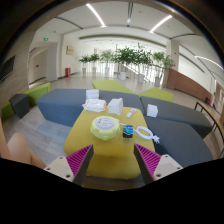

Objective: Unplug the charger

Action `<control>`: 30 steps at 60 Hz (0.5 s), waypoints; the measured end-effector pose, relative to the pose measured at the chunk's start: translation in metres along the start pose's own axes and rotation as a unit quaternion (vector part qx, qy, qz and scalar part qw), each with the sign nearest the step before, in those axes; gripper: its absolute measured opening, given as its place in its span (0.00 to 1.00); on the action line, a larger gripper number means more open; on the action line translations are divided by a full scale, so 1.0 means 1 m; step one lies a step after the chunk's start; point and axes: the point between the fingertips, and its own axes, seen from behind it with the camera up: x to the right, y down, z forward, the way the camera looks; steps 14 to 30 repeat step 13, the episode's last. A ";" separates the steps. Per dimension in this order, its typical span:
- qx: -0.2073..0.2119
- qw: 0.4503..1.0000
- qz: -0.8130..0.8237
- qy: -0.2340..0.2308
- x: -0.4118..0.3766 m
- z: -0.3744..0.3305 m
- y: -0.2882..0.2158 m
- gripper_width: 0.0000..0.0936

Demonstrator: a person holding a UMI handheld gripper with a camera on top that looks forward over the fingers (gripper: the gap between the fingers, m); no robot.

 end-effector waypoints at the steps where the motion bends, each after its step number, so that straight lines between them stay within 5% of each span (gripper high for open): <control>1: 0.001 1.000 0.002 0.001 0.001 -0.001 0.000 0.90; 30: 0.001 1.000 -0.006 0.000 0.004 0.003 0.010 0.90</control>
